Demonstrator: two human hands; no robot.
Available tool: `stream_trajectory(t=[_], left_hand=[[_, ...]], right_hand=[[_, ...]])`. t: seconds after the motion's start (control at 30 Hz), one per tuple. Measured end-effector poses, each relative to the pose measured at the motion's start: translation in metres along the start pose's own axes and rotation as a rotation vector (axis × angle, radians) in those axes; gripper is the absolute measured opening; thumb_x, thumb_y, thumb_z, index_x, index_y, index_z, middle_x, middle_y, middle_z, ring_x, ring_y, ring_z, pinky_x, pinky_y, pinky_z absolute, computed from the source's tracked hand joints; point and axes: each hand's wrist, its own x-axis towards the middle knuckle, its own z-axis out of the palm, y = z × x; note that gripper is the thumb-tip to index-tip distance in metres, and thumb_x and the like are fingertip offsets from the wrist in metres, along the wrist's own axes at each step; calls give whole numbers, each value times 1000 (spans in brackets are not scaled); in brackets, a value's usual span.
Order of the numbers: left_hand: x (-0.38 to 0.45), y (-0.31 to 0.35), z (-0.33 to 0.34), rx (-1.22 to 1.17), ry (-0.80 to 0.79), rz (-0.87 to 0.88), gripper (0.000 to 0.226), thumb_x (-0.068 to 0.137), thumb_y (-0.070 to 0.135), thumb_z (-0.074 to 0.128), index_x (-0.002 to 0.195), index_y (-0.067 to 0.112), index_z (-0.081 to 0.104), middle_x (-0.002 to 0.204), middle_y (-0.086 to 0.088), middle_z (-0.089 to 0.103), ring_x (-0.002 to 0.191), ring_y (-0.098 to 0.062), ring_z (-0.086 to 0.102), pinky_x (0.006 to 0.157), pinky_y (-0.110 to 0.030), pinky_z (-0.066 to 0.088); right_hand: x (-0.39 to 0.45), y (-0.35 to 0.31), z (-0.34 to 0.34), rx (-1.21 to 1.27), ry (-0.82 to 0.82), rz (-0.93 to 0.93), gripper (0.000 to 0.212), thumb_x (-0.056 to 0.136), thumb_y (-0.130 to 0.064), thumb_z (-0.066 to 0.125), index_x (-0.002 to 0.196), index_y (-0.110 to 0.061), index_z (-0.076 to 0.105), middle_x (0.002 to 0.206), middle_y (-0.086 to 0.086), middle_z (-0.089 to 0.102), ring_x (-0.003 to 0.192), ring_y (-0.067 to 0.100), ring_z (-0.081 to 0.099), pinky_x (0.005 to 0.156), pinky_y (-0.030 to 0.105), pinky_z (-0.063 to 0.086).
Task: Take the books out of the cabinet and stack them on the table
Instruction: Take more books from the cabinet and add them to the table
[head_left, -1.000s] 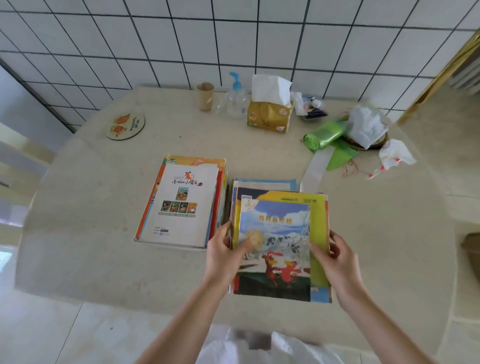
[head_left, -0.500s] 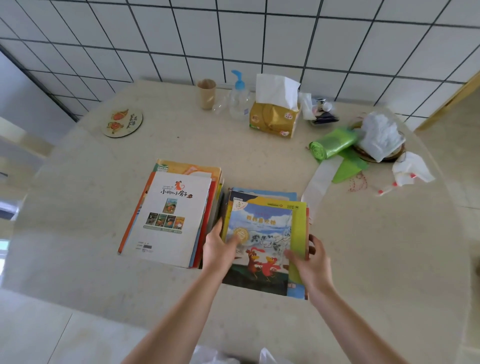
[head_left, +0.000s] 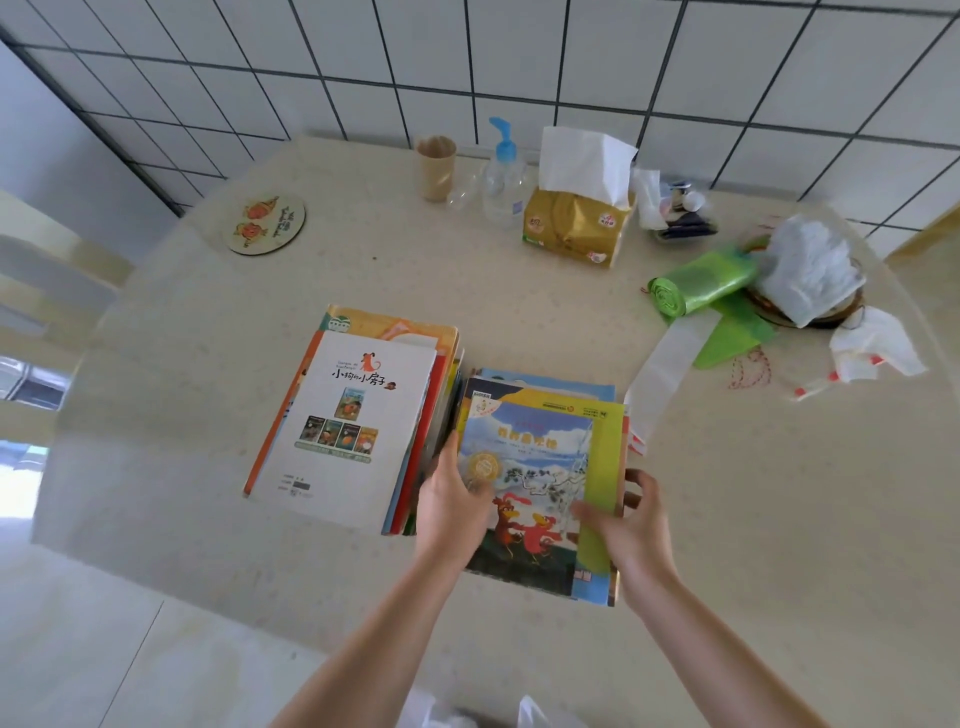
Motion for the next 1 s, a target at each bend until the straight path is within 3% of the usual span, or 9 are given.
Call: stream_trajectory(t=[0.13,0.3,0.43,0.57,0.67,0.77,0.83,0.9,1.0], left_hand=[[-4,-2,1,-15,25,-25,65,94,30,58,149,27,24,123,8,58,92,-5,64,64,-27,61],[-8,-6,5,32,48,-20,60,96,35,55,147,28,24,130,5,58,97,-9,64,63,-25,60],[-10,-5,5,31,32,-4,62,94,31,59,146,28,26,135,4,53,115,-15,58,81,-37,60],[-15,-10,6,62,54,43,66,89,27,66,144,26,29,136,3,51,120,-13,52,84,-29,54],[-19,-14,6,72,53,66,74,86,20,70,145,27,26,138,2,47,123,-15,49,90,-39,56],[-30,-16,5,123,33,110,80,83,17,71,145,32,23,149,0,36,132,-21,42,97,-48,51],[-37,-14,4,163,-1,127,81,82,22,70,144,37,20,156,-2,27,138,-25,35,101,-53,46],[-40,-12,2,167,-28,126,82,82,26,69,145,35,17,158,-3,21,140,-27,32,104,-55,41],[-43,-9,-6,154,-76,208,80,82,25,69,147,28,21,153,0,28,138,-25,31,109,-51,36]], right_hand=[[-2,4,7,-122,-3,-59,53,79,-19,75,122,-27,45,96,-11,63,84,14,65,76,41,57],[-7,7,10,-198,-55,-93,59,83,-33,68,132,-38,35,114,-8,62,98,20,65,81,48,56],[-5,6,8,-176,-71,-61,60,85,-30,68,133,-34,32,116,-7,60,98,21,64,82,48,56],[-7,5,10,-160,-60,-65,59,85,-26,67,132,-30,33,113,-6,59,95,20,64,82,47,56],[-14,2,7,-206,-43,-61,52,85,-28,67,127,-21,36,112,-1,57,91,22,63,69,40,56],[-29,6,1,-255,-59,-40,50,87,-25,65,125,-15,35,102,0,53,74,14,56,53,28,43],[-46,11,1,-291,-31,-36,52,89,-25,62,130,-13,33,100,1,51,71,13,54,51,25,37],[-62,16,4,-344,30,-94,56,90,-21,58,136,-9,30,109,7,52,84,23,57,60,29,44],[-84,28,12,-398,137,-248,66,85,-12,57,143,-8,26,130,16,49,118,33,49,94,41,45]])
